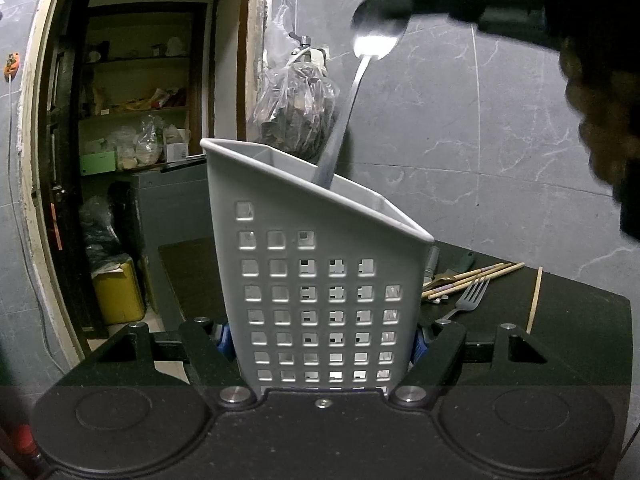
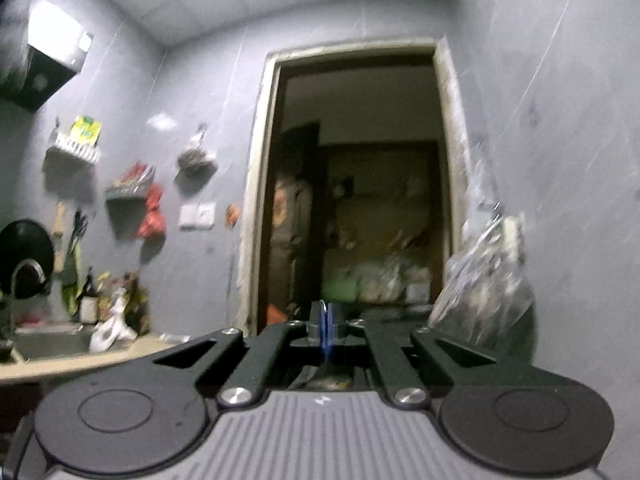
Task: Organize utensils
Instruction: 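Lift the spoon with the right tool and drop it into the basket, then move the open right tool back over the utensil pile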
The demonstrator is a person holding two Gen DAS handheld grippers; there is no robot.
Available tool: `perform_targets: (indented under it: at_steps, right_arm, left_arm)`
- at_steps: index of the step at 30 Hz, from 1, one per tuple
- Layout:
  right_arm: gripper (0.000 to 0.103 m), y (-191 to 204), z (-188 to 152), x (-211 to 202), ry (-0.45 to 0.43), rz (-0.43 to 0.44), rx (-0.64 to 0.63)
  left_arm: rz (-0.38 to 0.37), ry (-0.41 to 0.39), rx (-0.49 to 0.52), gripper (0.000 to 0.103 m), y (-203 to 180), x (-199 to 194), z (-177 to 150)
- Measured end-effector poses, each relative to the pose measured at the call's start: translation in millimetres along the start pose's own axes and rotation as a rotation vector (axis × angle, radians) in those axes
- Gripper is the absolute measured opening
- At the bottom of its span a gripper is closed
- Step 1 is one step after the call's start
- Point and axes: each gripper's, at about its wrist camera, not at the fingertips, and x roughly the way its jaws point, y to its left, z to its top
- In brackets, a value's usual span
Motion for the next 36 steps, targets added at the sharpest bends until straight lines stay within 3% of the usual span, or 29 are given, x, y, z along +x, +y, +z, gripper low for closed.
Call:
perform_targets:
  at_steps: [11,36]
  right_arm:
    - [0.001,22,-50,17,0.196,0.08,-0.021]
    - [0.003,16,-75,29,0.307,0.068,0.02]
  left_arm:
    - [-0.001,0.0,0.001,0.076,0,0,0]
    - [-0.001,0.001,0.002,0.076,0,-1,-1]
